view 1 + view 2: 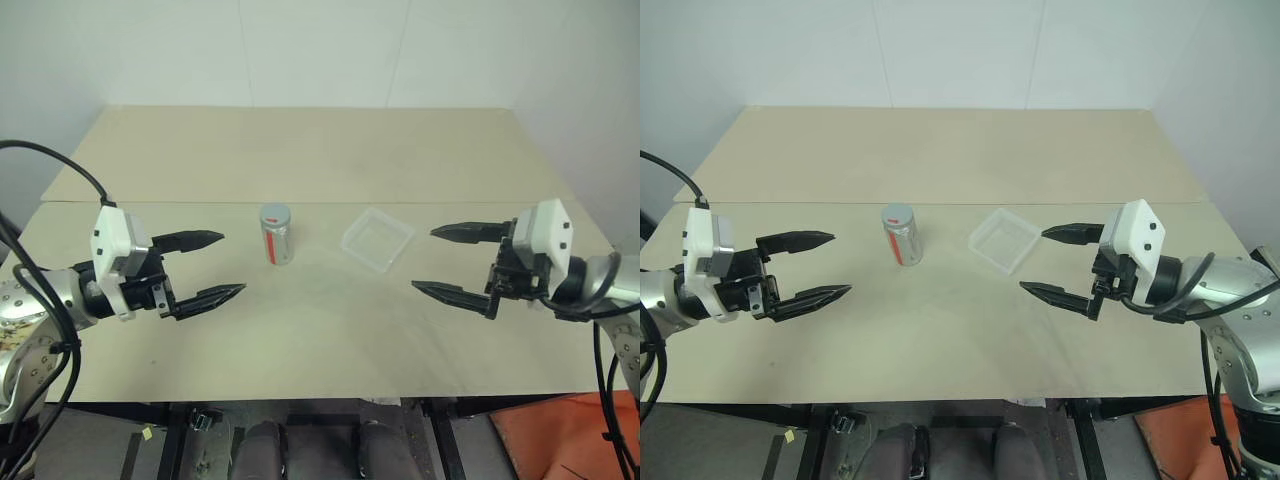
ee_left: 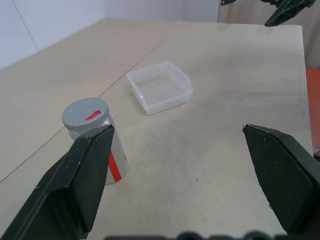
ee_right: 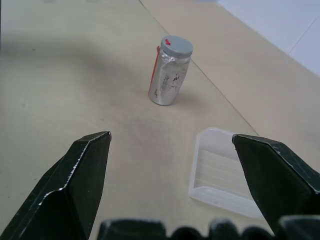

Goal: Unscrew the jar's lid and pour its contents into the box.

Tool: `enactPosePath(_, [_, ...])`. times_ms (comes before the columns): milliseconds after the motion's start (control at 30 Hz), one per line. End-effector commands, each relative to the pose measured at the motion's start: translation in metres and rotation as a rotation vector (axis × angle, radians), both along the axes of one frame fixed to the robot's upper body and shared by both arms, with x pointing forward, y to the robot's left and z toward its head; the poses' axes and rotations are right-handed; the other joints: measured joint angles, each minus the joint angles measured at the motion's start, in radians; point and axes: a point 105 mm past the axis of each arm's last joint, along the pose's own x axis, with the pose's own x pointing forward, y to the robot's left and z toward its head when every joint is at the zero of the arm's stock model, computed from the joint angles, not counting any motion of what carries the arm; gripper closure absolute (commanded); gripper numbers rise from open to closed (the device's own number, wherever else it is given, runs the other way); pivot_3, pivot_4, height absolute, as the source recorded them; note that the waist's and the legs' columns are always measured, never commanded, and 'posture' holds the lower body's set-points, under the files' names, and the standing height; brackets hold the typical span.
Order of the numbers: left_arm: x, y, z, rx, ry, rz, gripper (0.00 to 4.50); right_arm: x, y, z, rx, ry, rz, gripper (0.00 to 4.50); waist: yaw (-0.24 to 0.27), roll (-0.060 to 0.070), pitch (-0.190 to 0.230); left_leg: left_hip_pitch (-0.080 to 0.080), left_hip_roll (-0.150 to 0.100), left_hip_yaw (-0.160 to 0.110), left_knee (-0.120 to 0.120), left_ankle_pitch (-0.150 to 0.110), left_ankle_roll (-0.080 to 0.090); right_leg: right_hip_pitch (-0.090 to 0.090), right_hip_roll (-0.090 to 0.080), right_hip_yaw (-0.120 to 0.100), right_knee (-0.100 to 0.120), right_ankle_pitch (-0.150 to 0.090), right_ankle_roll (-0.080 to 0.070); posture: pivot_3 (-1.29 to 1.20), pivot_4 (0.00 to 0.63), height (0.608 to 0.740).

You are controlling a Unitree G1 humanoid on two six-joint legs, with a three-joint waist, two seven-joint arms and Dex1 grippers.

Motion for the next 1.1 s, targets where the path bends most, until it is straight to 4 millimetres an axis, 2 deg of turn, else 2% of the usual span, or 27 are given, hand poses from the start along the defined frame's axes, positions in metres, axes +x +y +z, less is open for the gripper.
enactPosePath(33, [-0.003, -0.004, 0.005, 0.012, -0.040, -0.012, 0.03, -0.002, 0.003, 0.011, 0.000, -0.067, 0.019, 0.00, 0.000, 0.000, 0.000, 0.000, 0.000, 0.000, 0.000, 0.000, 0.000, 0.000, 0.000, 0.000, 0.000, 0.000, 0.000, 0.00, 0.150, 0.740])
enactPosePath(200, [0.001, -0.002, 0.001, 0.015, -0.047, 0.032, 0.03, -0.003, 0.002, 0.010, -0.004, -0.068, 0.020, 0.00, 0.000, 0.000, 0.000, 0.000, 0.000, 0.000, 0.000, 0.000, 0.000, 0.000, 0.000, 0.000, 0.000, 0.000, 0.000, 0.00, 0.150, 0.740])
enactPosePath(367, [0.023, 0.004, -0.020, 0.028, -0.065, 0.238, 0.03, -0.004, 0.006, 0.011, -0.006, -0.079, 0.028, 0.00, 0.001, 0.000, 0.000, 0.000, 0.000, 0.000, 0.000, 0.000, 0.000, 0.000, 0.000, 0.000, 0.000, 0.000, 0.000, 0.00, 0.150, 0.740])
enactPosePath(500, [0.027, -0.009, -0.034, -0.048, -0.051, 0.286, 0.03, 0.002, 0.007, 0.015, -0.012, -0.105, 0.019, 0.00, 0.000, 0.000, 0.000, -0.001, 0.000, -0.002, 0.001, 0.000, 0.000, 0.000, 0.000, 0.000, 0.000, 0.000, 0.000, 0.00, 0.150, 0.740])
enactPosePath(667, [0.050, -0.023, -0.043, -0.195, -0.067, 0.500, 0.03, 0.004, 0.010, 0.018, -0.008, -0.119, 0.028, 0.00, 0.004, 0.000, 0.000, -0.001, 0.000, -0.003, 0.001, 0.000, 0.000, 0.000, 0.000, 0.000, 0.001, 0.000, 0.000, 0.00, 0.150, 0.740])
enactPosePath(767, [0.056, -0.038, -0.047, -0.271, -0.060, 0.575, 0.03, 0.005, 0.010, 0.020, -0.007, -0.123, 0.029, 0.00, 0.009, 0.000, 0.000, -0.002, -0.001, -0.004, 0.002, 0.000, 0.000, 0.000, 0.000, 0.000, 0.001, 0.001, 0.001, 0.00, 0.150, 0.740])
enactPosePath(967, [0.060, -0.054, -0.065, -0.290, -0.032, 0.646, 0.03, 0.002, 0.010, 0.023, -0.002, -0.127, 0.032, 0.00, 0.012, 0.000, 0.000, -0.002, -0.001, -0.005, 0.002, 0.000, 0.000, 0.000, 0.000, 0.000, 0.001, 0.001, 0.001, 0.00, 0.150, 0.740])
enactPosePath(1100, [0.066, -0.052, -0.069, -0.300, -0.046, 0.701, 0.03, 0.000, 0.010, 0.023, 0.002, -0.128, 0.028, 0.00, 0.013, 0.000, 0.000, -0.001, -0.002, -0.005, 0.002, 0.000, 0.000, 0.000, 0.000, 0.000, 0.001, 0.001, 0.001, 0.00, 0.150, 0.740])
